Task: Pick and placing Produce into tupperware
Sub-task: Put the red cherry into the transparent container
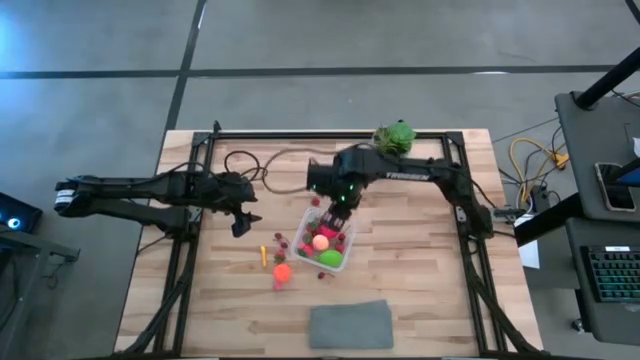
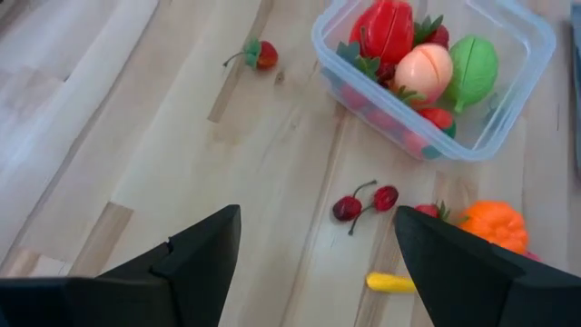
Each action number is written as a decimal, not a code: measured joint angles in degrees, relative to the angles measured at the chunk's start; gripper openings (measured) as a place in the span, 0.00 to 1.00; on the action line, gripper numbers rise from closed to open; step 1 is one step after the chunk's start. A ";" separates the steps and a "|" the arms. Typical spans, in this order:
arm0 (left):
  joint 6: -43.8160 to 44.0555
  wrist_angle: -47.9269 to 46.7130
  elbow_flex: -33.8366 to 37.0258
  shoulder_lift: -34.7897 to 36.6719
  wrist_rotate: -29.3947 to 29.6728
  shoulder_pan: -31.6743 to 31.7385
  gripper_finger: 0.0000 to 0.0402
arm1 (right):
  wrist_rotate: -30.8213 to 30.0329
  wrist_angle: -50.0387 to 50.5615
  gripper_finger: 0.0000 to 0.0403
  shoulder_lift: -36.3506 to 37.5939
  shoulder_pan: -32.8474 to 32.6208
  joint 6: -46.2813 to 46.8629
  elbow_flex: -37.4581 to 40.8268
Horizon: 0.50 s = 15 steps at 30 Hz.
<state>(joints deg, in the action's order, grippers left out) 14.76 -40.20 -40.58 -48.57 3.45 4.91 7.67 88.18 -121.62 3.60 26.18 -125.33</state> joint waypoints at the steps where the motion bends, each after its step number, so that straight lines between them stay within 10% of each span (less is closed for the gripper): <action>1: 0.00 0.20 -0.01 -0.39 -0.04 0.00 0.69 | -0.03 -0.01 0.22 -0.25 -0.71 -0.39 0.97; 15: -0.11 0.22 0.00 -5.21 -0.14 -0.01 0.69 | -0.25 -12.57 0.30 -0.11 -5.58 -3.74 14.01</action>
<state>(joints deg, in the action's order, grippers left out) 14.66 -39.98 -40.58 -53.78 3.31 4.91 7.41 75.61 -121.73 -1.98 22.44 -111.32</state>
